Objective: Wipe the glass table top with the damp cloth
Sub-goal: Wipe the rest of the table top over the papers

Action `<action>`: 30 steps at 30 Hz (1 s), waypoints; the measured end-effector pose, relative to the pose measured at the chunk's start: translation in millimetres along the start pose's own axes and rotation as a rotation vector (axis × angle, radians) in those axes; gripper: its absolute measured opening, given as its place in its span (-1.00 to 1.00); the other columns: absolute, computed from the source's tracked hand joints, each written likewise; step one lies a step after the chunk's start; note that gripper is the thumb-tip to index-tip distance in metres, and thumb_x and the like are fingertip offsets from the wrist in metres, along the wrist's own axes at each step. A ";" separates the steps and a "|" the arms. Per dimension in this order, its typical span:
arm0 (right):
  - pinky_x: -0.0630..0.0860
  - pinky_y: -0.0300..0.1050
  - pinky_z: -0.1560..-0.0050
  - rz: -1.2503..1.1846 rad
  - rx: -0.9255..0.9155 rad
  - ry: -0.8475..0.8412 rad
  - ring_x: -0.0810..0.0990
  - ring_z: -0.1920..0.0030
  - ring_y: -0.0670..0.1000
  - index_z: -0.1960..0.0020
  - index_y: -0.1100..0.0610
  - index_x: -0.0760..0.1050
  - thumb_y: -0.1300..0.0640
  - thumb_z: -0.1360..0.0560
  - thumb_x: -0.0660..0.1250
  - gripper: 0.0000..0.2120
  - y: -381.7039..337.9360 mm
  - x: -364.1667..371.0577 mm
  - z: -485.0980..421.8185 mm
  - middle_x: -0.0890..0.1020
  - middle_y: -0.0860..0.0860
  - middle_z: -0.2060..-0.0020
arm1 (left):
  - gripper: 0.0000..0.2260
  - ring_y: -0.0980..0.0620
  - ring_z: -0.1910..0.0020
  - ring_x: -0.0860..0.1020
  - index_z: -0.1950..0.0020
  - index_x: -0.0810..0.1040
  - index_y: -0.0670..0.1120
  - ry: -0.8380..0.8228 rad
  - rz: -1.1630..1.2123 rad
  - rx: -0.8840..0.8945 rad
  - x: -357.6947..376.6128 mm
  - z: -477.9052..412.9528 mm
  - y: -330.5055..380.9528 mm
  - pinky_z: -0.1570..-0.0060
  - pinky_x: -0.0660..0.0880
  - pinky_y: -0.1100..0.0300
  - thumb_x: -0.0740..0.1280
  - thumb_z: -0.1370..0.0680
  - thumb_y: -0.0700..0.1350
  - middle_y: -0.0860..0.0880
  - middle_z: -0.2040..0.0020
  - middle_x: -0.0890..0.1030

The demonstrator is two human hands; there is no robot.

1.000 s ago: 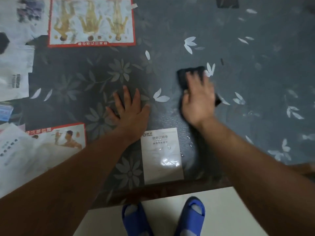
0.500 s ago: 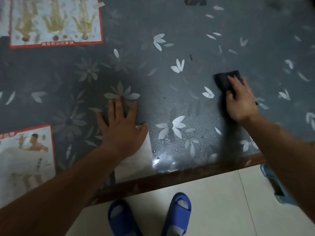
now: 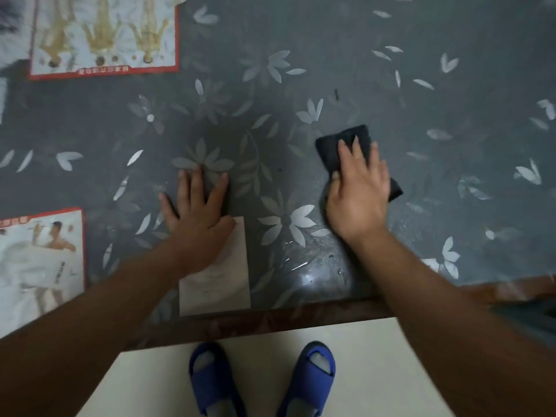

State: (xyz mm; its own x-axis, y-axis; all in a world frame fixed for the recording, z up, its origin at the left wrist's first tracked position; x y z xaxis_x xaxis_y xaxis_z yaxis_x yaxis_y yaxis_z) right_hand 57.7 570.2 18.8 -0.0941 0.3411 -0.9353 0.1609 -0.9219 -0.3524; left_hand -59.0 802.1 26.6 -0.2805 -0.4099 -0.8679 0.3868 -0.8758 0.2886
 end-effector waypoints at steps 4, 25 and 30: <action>0.14 0.22 -0.52 -0.022 -0.359 -0.072 0.16 -0.56 0.22 -0.53 0.08 0.28 0.08 -0.52 0.15 -0.43 -82.4 32.7 77.4 0.35 0.10 -0.51 | -0.52 0.02 -0.54 -0.34 -0.57 -0.01 0.22 0.041 0.087 -0.015 0.7 -3.8 -7.2 -0.44 -0.38 -0.19 -0.06 -0.64 -0.03 -0.02 -0.61 -0.22; -0.03 0.28 -0.55 0.122 -0.244 -0.114 0.08 -0.58 0.18 -0.55 -0.09 0.23 0.02 -0.54 0.16 -0.43 -14.9 14.2 128.6 0.23 -0.03 -0.57 | -0.50 -0.09 -0.58 -0.19 -0.51 0.27 0.15 0.032 0.143 0.131 -6.2 5.5 -16.5 -0.46 -0.29 -0.26 0.17 -0.55 0.04 -0.09 -0.62 -0.05; -0.15 0.27 -0.55 0.074 0.183 -0.008 -0.04 -0.61 0.14 -0.59 -0.10 0.14 -0.06 -0.59 0.03 -0.44 3.3 2.7 118.2 0.15 -0.08 -0.60 | -0.40 -0.22 -0.57 -0.15 -0.54 0.10 0.23 0.126 -0.167 0.074 -11.2 34.7 -47.8 -0.40 -0.28 -0.40 0.16 -0.52 0.20 -0.11 -0.61 -0.03</action>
State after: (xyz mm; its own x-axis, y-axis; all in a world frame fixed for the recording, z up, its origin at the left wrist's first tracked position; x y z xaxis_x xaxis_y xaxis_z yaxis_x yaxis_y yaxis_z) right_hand -58.1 546.4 18.9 -0.0968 0.2706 -0.9578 -0.0138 -0.9626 -0.2706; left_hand -104.8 839.7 36.5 -0.2218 -0.2268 -0.9484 0.2775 -0.9470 0.1616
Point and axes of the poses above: each hand's wrist, its own z-axis away from the middle knuckle, its own x-axis out of the palm, y = z × x, the point moved 1 cm from there along -z, towards the middle knuckle
